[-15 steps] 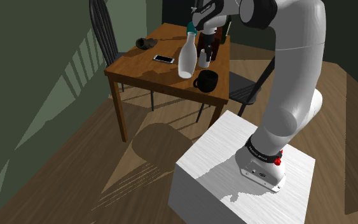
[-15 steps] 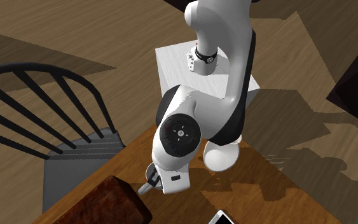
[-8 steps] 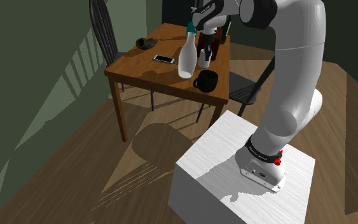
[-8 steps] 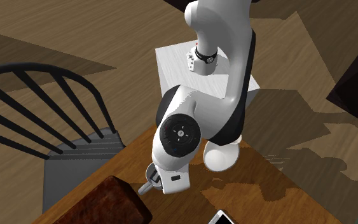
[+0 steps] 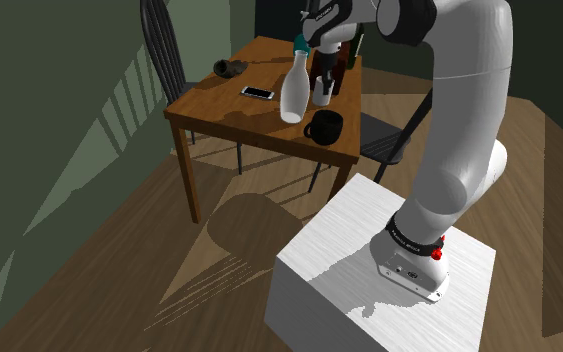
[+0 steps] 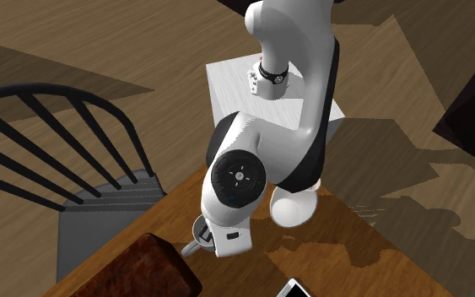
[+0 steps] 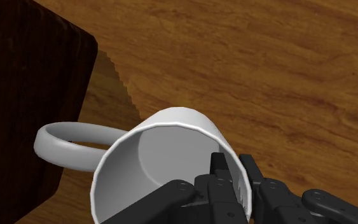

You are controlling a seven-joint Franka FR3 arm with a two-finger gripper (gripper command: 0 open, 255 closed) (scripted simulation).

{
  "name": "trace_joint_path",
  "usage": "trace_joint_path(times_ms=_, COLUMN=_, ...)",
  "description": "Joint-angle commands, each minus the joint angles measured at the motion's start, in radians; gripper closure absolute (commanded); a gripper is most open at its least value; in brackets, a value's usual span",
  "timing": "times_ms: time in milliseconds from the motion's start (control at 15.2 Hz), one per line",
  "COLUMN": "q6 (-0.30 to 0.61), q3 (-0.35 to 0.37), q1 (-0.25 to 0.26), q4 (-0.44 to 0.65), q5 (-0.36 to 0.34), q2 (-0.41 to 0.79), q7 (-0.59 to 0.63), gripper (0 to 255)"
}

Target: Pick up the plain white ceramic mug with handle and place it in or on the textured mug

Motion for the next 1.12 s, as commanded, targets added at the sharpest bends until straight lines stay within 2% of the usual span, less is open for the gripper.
trace_joint_path(times_ms=0, q6=-0.016, q3=-0.002, q1=0.002, q4=0.007, q5=-0.003, q2=-0.009, q7=0.001, gripper=255)
trace_joint_path(times_ms=1056, q6=-0.202, q3=-0.016, q1=0.006, q4=0.135, q5=-0.025, q2=-0.072, q7=-0.007, gripper=255)
